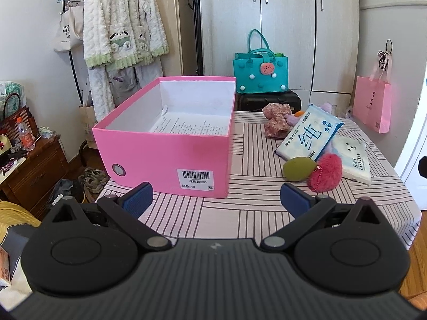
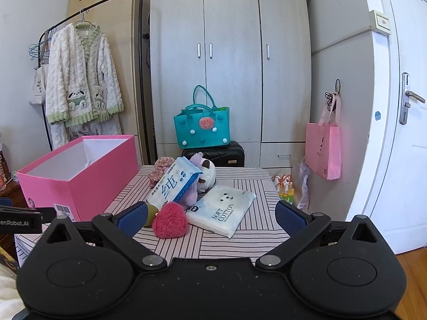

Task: Organize soft objects

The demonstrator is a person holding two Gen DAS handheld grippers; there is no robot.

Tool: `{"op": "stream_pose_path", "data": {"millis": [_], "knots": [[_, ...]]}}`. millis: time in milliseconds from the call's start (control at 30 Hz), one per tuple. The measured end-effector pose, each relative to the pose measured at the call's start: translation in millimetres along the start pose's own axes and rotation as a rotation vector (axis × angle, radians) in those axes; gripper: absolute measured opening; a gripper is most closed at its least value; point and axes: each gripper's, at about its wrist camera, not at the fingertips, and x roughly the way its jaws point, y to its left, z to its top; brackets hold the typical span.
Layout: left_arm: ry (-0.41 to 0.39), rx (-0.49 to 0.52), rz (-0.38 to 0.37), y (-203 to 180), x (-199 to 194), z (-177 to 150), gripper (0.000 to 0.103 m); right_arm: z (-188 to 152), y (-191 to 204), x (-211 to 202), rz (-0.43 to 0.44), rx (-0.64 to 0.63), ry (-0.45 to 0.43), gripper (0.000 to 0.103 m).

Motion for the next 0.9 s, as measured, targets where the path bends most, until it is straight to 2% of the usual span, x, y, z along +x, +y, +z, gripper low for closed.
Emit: {"op": "stream_pose_path", "data": {"millis": [667, 900], "knots": [[0.005, 0.066, 0.003, -5.0, 2.4, -2.0, 0.103, -7.3, 0.0, 10.7, -0.027, 0.027, 0.021, 0.103], [0.009, 0.094, -0.025, -3.8, 2.8, -1.8, 0.103, -9.1, -0.4, 2.6, -0.049, 0.024, 0.009, 0.103]]}}
